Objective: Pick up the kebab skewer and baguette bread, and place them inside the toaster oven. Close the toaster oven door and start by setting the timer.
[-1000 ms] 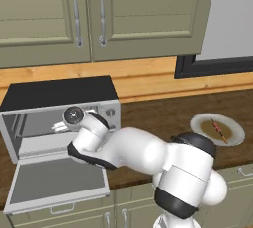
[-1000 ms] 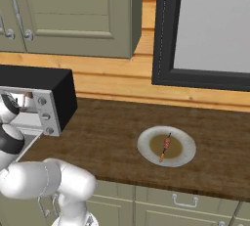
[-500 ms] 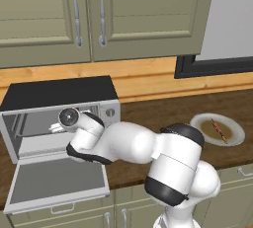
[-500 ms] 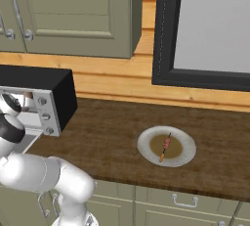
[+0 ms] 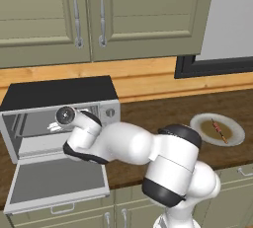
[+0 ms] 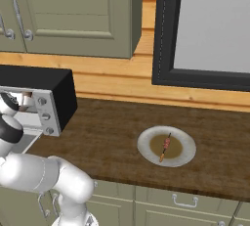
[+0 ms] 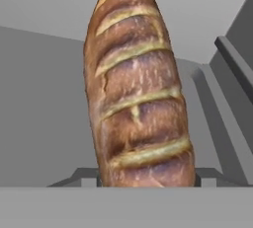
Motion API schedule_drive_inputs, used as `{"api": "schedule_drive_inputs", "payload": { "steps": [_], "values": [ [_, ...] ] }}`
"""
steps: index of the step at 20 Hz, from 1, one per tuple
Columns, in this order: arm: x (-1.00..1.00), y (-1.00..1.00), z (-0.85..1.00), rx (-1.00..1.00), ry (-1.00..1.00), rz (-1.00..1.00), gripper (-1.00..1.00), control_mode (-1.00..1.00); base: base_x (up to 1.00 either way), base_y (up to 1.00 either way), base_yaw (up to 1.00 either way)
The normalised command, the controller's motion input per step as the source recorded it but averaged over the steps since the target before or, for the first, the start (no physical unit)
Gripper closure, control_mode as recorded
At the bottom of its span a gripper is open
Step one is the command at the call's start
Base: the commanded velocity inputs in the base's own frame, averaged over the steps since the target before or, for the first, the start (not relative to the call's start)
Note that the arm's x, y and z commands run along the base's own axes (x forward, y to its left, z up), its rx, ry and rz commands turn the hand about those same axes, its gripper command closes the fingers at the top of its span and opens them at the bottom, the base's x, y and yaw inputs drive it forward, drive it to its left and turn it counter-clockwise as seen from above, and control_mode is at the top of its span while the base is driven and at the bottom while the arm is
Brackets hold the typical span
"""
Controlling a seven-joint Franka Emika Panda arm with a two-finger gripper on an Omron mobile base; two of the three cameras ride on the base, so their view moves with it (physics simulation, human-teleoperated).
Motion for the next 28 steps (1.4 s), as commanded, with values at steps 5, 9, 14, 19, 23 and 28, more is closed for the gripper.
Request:
{"api": "schedule_drive_inputs", "payload": {
  "steps": [5,9,14,19,23,28],
  "values": [
    [0.0,0.0,0.0,0.0,0.0,0.0,-1.0,-1.0,0.0,0.0,0.0],
    [0.0,0.0,0.0,0.0,0.0,0.0,-1.0,-1.0,0.0,0.0,0.0],
    [0.0,0.0,0.0,0.0,0.0,0.0,-1.0,-1.0,0.0,0.0,0.0],
    [0.0,0.0,0.0,0.0,0.0,0.0,-1.0,-1.0,0.0,0.0,0.0],
    [0.0,0.0,0.0,0.0,0.0,0.0,-1.0,-1.0,0.0,0.0,0.0],
    [-0.54,-0.12,0.33,0.0,0.0,0.0,-1.0,-1.0,0.0,0.0,0.0]
  ]
}}
